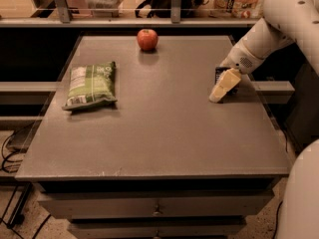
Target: Move rxbar blueberry near green jalapeno chip bag
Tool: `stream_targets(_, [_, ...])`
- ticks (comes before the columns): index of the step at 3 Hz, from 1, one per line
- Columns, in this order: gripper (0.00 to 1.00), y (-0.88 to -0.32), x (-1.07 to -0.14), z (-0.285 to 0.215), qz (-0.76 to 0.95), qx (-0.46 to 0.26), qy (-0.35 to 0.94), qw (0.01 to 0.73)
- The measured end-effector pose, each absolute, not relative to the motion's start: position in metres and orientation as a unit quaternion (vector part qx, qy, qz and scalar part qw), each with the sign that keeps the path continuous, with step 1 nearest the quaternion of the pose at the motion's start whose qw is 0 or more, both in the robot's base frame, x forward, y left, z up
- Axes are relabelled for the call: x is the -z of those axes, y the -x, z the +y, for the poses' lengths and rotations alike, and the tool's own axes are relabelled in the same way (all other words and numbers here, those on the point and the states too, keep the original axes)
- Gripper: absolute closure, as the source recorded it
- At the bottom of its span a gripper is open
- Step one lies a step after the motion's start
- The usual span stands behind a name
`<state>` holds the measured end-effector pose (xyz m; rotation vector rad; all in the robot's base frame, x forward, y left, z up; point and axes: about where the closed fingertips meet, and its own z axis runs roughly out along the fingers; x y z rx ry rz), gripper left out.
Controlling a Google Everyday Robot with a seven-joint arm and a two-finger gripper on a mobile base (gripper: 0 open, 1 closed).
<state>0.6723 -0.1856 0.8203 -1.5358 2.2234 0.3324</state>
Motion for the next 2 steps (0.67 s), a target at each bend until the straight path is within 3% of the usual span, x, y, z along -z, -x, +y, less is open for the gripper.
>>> stream_targets(2, [0.64, -0.6726, -0.8278, -0.1867, 0.8, -0.113, 0.552, 0.206])
